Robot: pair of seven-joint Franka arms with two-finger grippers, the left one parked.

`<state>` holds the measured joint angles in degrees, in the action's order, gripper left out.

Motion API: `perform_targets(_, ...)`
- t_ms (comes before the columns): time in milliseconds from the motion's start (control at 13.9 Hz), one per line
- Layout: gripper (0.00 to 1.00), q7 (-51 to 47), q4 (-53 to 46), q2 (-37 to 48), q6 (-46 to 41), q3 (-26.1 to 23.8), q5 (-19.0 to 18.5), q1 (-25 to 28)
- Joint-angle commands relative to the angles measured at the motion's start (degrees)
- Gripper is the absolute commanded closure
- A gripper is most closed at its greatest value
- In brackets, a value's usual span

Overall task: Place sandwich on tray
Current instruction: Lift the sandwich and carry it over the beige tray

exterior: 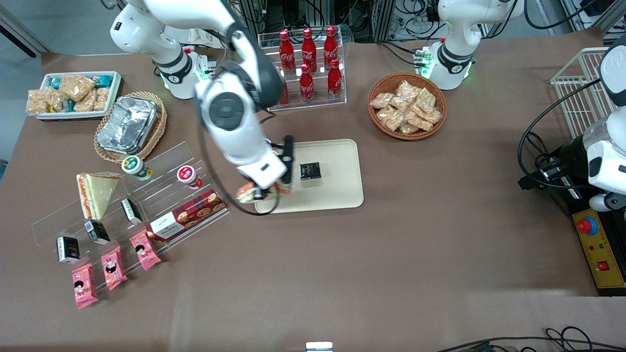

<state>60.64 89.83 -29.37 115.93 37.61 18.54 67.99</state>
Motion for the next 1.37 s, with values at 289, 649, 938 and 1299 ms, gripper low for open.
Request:
perform_targets(289,1.0,-0.4,1.4,-11.3,13.1,-2.1,6.9,3.7)
perform_targets(649,1.0,-0.6,5.2,-11.9,17.2,-4.5,13.2,3.6)
perform_targets(938,1.0,-1.6,5.2,-14.8,19.1,-4.6,14.6,3.8)
perform_targets(1299,0.0,-5.9,4.9,-15.5,20.0,-4.5,14.4,4.0)
